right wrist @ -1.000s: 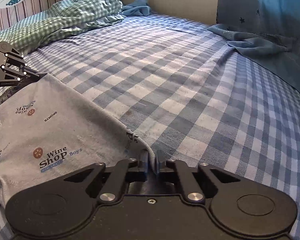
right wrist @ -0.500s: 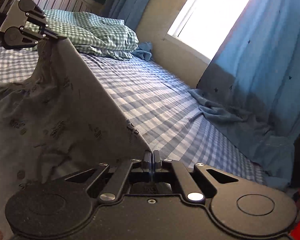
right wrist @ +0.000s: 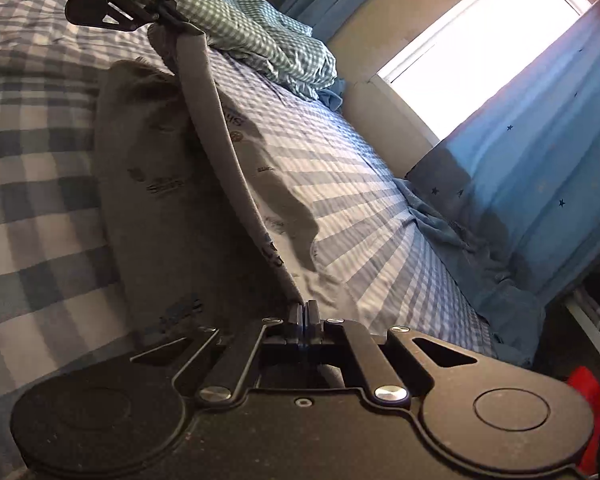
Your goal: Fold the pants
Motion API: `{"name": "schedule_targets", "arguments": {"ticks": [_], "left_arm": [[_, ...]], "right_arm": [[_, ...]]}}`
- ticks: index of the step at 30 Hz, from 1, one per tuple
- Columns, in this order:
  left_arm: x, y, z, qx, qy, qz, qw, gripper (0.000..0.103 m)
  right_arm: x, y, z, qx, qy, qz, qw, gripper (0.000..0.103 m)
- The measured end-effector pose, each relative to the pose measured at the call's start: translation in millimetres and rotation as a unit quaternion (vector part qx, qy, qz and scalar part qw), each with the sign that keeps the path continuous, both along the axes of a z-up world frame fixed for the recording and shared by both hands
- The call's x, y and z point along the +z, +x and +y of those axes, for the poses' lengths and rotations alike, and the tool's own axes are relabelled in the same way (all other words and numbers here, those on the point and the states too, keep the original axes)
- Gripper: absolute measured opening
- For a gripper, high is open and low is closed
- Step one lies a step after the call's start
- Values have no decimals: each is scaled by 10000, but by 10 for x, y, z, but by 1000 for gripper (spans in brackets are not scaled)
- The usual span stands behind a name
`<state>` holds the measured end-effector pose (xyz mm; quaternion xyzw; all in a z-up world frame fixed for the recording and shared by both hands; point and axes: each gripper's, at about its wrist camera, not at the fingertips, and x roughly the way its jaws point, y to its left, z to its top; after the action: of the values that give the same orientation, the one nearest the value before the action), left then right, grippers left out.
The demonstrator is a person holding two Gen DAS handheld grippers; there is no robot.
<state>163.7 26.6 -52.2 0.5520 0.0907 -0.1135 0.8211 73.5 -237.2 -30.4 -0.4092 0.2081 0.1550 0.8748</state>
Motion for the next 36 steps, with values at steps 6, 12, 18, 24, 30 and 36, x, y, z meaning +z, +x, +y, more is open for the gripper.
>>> {"name": "schedule_targets", "arguments": {"ticks": [6, 12, 18, 24, 30, 36], "left_arm": [[-178, -47, -30, 25, 85, -19, 10000, 2], [-255, -221, 22, -99, 304, -169, 9993, 2], [-435, -279, 96, -247, 555, 327, 9976, 3], [-404, -261, 140, -24, 204, 762, 9969, 14], [127, -268, 239, 779, -1791, 1247, 9728, 103], [500, -337, -133, 966, -3166, 1312, 9345, 103]], "right_arm": [[-129, -72, 29, -138, 101, 29, 9998, 0], [-45, -162, 30, -88, 44, -32, 9999, 0], [-243, -306, 111, 13, -147, 244, 9996, 0], [-341, -321, 85, -85, 84, 407, 9991, 0], [-225, -338, -115, -378, 895, 485, 9941, 28], [-47, -595, -618, -1017, 2132, 269, 9713, 92]]}}
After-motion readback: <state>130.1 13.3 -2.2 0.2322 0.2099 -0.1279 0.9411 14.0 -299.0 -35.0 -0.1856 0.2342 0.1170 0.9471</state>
